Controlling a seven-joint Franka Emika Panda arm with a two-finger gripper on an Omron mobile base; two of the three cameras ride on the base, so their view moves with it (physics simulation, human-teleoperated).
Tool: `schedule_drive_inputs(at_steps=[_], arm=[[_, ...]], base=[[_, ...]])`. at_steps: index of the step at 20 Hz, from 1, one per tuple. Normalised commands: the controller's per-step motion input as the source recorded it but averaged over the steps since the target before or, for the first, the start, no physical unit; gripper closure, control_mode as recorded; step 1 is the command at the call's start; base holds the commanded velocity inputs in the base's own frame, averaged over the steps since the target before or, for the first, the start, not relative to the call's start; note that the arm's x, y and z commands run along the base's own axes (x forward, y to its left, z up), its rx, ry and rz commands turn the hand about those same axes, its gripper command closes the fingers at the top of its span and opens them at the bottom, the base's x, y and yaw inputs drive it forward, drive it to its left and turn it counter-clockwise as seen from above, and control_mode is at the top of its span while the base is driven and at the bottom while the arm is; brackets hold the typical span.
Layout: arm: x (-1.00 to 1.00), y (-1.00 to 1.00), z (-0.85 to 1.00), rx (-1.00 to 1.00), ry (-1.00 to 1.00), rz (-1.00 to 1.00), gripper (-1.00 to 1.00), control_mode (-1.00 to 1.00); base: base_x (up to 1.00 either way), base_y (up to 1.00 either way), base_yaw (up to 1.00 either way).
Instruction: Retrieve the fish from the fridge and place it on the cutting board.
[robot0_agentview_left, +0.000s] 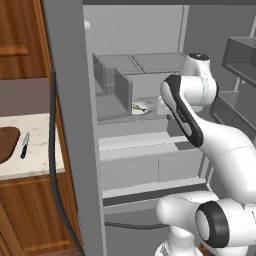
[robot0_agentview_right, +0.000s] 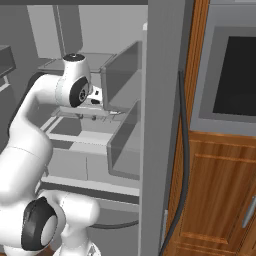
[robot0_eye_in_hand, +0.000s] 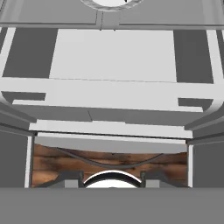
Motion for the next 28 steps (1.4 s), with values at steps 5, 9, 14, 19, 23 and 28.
schedule_drive_inputs(at_steps=[5,9,14,19,23,28], arm=[[0.09,-0.01,-0.1,0.0,0.0,0.01,-1.0,-1.0],[0.09,-0.05,-0.17,0.01,0.0,0.03,-1.0,-1.0],[0.22,0.0,-0.21,-0.01,-0.12,0.0,-1.0,-1.0],[0.28,0.0,-0.21,-0.02,-0.18,0.0,-1.0,-1.0],[0.44,0.0,-0.06,0.0,-0.16,0.0,-1.0,-1.0],[0.49,0.0,0.0,0.0,0.0,0.0,-1.0,-1.0]], base=[[0.0,0.0,0.0],[0.0,0.0,0.0],[0.0,0.0,0.0],[0.0,0.0,0.0],[0.0,0.0,0.0],[0.0,0.0,0.0]])
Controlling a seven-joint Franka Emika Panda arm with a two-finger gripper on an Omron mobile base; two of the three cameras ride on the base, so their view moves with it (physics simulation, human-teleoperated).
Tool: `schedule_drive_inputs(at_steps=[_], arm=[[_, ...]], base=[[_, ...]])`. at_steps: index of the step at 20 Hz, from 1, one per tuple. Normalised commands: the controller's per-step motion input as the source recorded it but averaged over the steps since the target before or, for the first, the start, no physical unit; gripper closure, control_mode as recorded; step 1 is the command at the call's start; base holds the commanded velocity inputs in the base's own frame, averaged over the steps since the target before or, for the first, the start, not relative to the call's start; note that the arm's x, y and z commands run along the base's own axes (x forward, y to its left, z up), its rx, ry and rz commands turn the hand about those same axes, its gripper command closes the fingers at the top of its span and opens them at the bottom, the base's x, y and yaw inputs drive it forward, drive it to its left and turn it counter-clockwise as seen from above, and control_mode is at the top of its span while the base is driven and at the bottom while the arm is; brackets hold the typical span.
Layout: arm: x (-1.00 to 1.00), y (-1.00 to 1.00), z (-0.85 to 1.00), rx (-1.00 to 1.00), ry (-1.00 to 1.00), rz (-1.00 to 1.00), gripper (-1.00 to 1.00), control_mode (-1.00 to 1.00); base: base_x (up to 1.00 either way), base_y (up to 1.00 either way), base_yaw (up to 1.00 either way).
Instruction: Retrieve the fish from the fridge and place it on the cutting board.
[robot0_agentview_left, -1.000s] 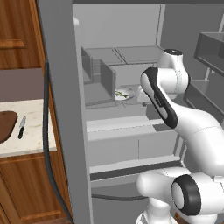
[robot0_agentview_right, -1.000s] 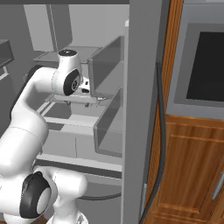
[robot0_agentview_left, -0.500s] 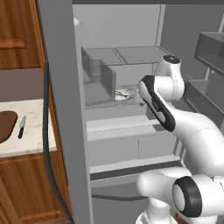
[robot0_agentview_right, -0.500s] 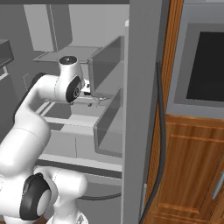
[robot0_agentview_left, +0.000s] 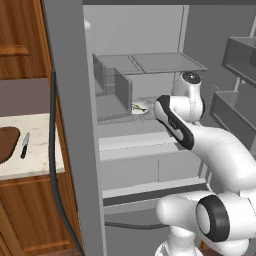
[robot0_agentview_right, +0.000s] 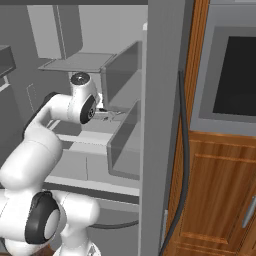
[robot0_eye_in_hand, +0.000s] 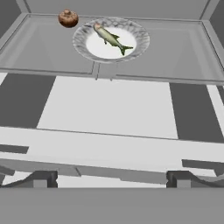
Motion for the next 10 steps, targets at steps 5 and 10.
schedule_drive_inputs(at_steps=[5,10], arm=[[0.52,0.0,-0.01,0.0,0.0,0.0,-1.0,-1.0],[0.49,-0.01,-0.06,0.0,-0.01,0.0,-1.0,-1.0]], base=[[0.0,0.0,0.0],[0.0,0.0,0.0]])
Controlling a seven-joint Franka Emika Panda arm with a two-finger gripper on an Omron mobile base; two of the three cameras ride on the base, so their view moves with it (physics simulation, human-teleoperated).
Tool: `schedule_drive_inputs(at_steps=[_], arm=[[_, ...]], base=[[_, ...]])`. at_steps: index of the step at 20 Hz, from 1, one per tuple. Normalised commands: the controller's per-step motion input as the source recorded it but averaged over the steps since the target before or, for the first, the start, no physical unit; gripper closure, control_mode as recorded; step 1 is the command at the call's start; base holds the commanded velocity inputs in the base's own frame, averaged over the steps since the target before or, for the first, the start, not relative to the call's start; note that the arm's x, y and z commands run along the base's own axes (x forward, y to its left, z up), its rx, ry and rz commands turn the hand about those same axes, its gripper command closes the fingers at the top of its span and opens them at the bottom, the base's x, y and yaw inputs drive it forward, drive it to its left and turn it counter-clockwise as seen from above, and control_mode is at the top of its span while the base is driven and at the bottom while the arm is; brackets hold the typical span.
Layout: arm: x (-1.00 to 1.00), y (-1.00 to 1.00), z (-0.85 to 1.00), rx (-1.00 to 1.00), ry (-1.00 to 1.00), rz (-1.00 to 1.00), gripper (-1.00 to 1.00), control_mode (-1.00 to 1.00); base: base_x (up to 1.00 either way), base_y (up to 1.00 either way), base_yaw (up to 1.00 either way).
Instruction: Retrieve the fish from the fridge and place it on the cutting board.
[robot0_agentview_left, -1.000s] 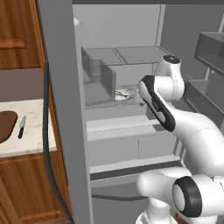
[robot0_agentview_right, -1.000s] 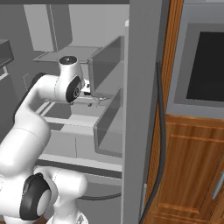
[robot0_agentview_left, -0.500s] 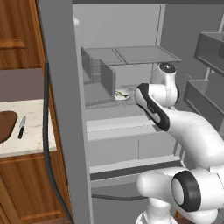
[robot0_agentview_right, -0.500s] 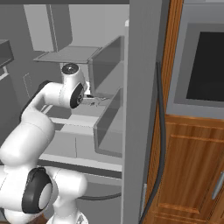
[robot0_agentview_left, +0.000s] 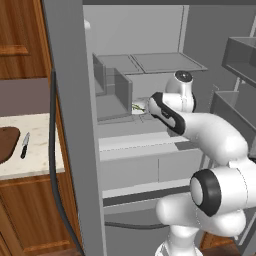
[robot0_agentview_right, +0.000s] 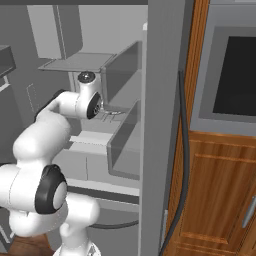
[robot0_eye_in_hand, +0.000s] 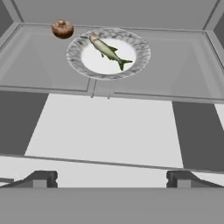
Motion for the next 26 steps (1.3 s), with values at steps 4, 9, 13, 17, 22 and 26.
schedule_drive_inputs(at_steps=[4,9,13,17,22,26], arm=[[0.45,-0.02,-0.02,0.0,0.0,0.0,-1.0,-1.0],[0.26,0.0,-0.16,0.0,0.0,0.0,-1.0,-1.0],[0.18,0.0,-0.22,0.0,0.0,0.0,-1.0,-1.0],[0.17,0.0,-0.27,0.0,0.0,0.0,-1.0,-1.0],[0.16,0.0,-0.08,0.0,0.0,0.0,-1.0,-1.0],[0.22,0.02,-0.02,0.0,0.0,0.0,-1.0,-1.0]], base=[[0.0,0.0,0.0],[0.0,0.0,0.0],[0.0,0.0,0.0],[0.0,0.0,0.0],[0.0,0.0,0.0],[0.0,0.0,0.0]])
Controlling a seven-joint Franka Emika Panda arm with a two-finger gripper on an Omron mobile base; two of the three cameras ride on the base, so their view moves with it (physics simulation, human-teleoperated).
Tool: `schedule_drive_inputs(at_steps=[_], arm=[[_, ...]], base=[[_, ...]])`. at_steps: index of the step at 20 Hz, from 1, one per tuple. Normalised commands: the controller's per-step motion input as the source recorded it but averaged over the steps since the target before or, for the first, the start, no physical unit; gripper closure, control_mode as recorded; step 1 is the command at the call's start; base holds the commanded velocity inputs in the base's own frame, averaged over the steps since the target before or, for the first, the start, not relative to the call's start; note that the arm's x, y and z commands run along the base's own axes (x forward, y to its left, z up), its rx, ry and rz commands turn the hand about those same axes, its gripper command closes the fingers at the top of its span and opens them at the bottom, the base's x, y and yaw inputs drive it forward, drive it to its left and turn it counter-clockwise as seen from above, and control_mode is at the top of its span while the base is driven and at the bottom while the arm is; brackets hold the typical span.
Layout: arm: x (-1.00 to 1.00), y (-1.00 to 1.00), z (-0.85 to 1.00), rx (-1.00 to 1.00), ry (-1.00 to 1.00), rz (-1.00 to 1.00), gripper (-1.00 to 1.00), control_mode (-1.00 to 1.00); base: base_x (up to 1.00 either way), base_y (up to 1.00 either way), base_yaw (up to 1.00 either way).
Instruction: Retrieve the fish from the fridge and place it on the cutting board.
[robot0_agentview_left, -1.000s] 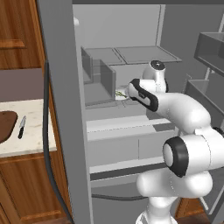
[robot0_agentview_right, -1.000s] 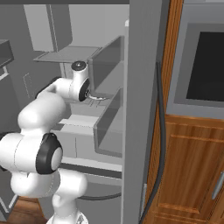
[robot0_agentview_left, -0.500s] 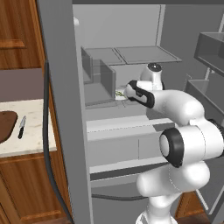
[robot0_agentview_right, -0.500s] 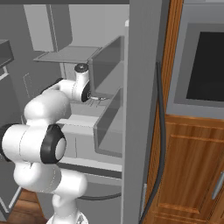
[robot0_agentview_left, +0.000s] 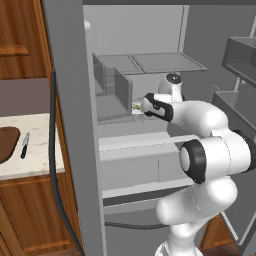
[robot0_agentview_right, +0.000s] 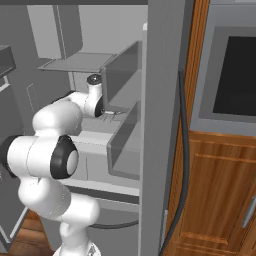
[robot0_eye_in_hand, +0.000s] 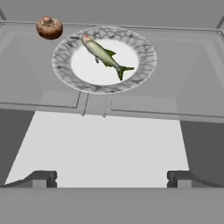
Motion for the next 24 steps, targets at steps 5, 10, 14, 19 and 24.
schedule_drive_inputs(at_steps=[5,10,14,19,24], arm=[[0.34,0.0,-0.04,0.0,0.0,0.0,-1.0,-1.0],[0.36,0.0,-0.18,0.0,0.0,0.0,-1.0,-1.0],[0.31,0.01,-0.22,0.0,0.0,0.04,-1.0,-1.0],[0.23,0.0,-0.06,0.0,-0.01,0.02,-1.0,-1.0],[0.23,0.0,-0.01,0.0,-0.01,0.0,-1.0,-1.0]], base=[[0.0,0.0,0.0],[0.0,0.0,0.0],[0.0,0.0,0.0],[0.0,0.0,0.0],[0.0,0.0,0.0]])
